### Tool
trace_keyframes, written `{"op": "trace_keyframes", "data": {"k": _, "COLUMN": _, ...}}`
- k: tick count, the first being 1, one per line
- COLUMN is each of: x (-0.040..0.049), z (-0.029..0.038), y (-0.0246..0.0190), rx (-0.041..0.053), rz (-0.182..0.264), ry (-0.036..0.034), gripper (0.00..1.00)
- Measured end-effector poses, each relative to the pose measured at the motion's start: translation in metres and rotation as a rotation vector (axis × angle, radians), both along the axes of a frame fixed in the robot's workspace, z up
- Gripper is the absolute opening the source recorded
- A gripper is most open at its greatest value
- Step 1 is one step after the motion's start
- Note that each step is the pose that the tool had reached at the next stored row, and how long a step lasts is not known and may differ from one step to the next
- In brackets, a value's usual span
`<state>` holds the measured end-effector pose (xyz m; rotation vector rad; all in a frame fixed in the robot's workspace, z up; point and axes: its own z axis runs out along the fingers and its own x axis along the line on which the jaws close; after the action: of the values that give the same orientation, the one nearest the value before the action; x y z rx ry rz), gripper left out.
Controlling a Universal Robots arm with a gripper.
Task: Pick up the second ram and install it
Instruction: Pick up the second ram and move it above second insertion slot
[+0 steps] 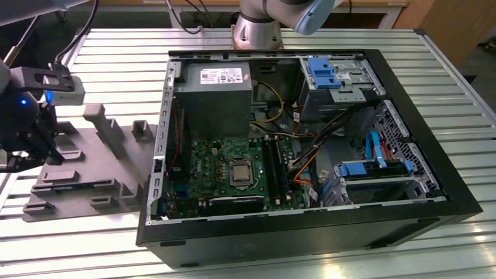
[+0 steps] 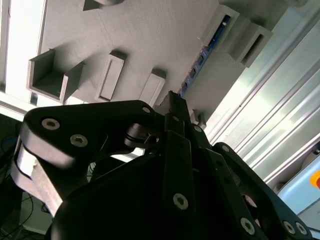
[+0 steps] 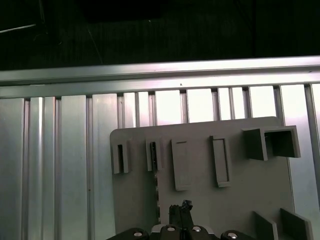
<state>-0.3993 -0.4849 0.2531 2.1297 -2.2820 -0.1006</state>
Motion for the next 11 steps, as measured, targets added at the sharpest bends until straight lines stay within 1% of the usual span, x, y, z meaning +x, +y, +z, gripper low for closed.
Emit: {"op": "trace_keyframes", "data": {"k": 11, "x": 0.0, "z": -0.0038, "y": -0.0005, "rx": 0.0001, "rz": 0.001, "ry": -0.0001, "gripper": 0.11}}
